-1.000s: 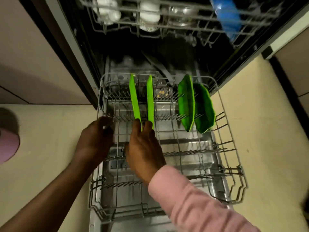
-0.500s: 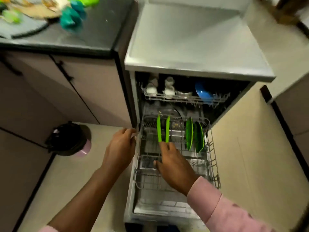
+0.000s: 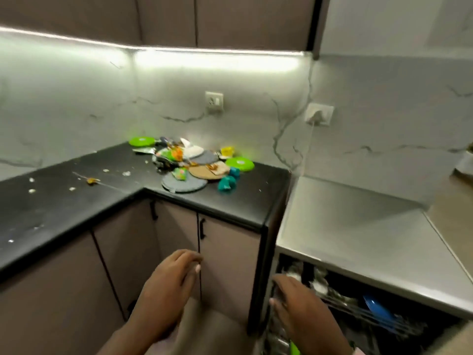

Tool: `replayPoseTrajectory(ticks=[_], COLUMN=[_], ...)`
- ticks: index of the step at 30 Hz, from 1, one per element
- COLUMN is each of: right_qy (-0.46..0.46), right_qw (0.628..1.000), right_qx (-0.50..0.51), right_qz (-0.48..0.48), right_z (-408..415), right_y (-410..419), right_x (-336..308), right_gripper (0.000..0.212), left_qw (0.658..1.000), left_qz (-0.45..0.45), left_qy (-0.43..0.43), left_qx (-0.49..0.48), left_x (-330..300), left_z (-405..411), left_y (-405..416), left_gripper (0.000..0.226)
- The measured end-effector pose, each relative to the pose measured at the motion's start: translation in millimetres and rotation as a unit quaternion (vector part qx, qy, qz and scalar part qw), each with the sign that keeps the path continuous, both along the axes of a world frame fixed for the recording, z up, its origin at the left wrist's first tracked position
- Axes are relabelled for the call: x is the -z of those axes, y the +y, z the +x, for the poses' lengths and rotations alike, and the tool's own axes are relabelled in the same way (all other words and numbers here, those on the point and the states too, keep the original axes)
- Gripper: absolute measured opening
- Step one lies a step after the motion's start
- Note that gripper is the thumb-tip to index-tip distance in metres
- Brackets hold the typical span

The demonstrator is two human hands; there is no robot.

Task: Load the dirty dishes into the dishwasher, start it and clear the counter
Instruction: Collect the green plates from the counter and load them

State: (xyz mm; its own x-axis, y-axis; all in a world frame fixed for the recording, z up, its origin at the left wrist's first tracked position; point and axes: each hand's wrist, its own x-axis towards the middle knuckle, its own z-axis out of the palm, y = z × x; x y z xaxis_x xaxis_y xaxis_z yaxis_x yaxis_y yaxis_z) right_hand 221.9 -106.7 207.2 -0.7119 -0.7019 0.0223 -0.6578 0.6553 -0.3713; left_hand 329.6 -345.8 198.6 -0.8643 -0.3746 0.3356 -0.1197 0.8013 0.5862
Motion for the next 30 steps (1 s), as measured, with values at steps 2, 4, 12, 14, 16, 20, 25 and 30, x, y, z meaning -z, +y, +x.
replayPoseTrajectory(ticks=[2, 4, 12, 14, 16, 20, 25, 30], right_qy=[0.004, -0.011, -0.007, -0.02, -0.019, 0.027, 0.071, 0.064], right_qw=[1.0, 0.999, 0.995, 0.993, 0.993, 0.993, 0.986, 0.98], right_qx=[0.006, 0.003, 0.011, 0.016, 0.024, 0.043, 0.076, 0.123], right_qz=[-0.015, -0.037, -0.099, -0.114, -0.11, -0.106, -0.128, -0.144], right_z=[-7.1, -11.8, -18.2, -15.7, -19.1, -42.0, -100.2, -204.7], right_y=[-29.4, -68.4, -245.6, -270.2, -293.1, -323.4, -345.5, -374.6], right_x=[-6.7, -15.0, -37.1, -39.0, -41.0, -59.4, -69.4, -57.3], right_gripper=[0.075, 0.081, 0.047, 0.047, 0.048, 0.051, 0.049, 0.046], left_qw=[0.999, 0.998, 0.996, 0.996, 0.995, 0.993, 0.994, 0.997], left_qz=[0.032, 0.05, 0.087, 0.088, 0.096, 0.106, 0.095, 0.06], left_qy=[0.013, 0.014, 0.019, 0.016, 0.024, 0.041, 0.039, 0.029], left_qx=[-0.022, -0.029, -0.028, -0.02, -0.012, 0.008, 0.023, 0.042], left_x=[-5.0, -9.2, -40.4, -44.1, -46.1, -48.8, -53.3, -55.9], left_z=[6.7, 10.5, -1.7, -12.2, -23.2, -55.8, -118.3, -219.9], left_y=[-39.7, -83.1, -254.0, -280.1, -302.0, -328.3, -350.5, -374.8], left_gripper=[0.015, 0.025, 0.03, 0.029, 0.027, 0.024, 0.021, 0.016])
